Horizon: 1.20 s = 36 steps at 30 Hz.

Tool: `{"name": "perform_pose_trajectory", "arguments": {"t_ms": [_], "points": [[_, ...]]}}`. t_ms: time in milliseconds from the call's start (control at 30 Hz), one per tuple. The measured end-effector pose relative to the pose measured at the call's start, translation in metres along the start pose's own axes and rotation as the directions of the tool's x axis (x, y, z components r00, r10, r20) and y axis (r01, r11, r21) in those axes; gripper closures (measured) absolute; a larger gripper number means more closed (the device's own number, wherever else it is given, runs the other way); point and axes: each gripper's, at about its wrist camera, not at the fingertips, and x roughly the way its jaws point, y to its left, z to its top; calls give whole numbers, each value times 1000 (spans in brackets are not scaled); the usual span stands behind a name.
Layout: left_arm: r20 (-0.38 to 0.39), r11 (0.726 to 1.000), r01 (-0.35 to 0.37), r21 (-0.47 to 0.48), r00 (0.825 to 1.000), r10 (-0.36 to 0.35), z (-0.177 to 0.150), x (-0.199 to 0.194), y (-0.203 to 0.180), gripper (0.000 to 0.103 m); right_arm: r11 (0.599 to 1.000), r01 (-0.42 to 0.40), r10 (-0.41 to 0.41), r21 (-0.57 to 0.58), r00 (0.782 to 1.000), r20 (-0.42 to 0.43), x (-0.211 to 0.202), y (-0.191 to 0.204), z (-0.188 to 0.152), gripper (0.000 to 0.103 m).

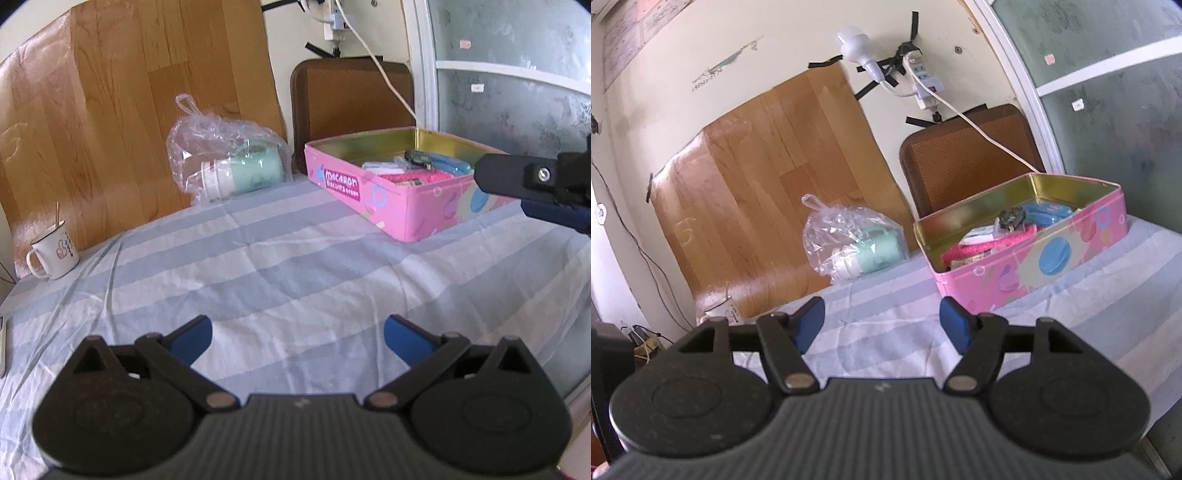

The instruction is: Organize soft objects

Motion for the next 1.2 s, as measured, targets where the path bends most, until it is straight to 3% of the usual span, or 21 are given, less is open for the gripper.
{"name": "perform_pose_trajectory", "arguments": {"t_ms": [233, 467, 800, 1200], "points": [[-32, 1000, 0, -13, 999, 0, 0, 13, -1, 0, 999, 48, -48, 20, 999, 12, 5, -13, -5, 31], [-35, 998, -65, -3, 997, 65, 0, 25, -7, 0, 997, 69, -70, 19, 997, 38, 5, -18, -8, 31], [-53, 997, -55, 45, 997, 58, 2, 30, -20, 0, 996, 87, -88, 14, 993, 73, 2, -20, -9, 31], [-64, 992, -105, 75, 992, 110, 4, 33, -23, 0, 998, 59, -60, 13, 996, 72, 11, -20, -9, 30]]}}
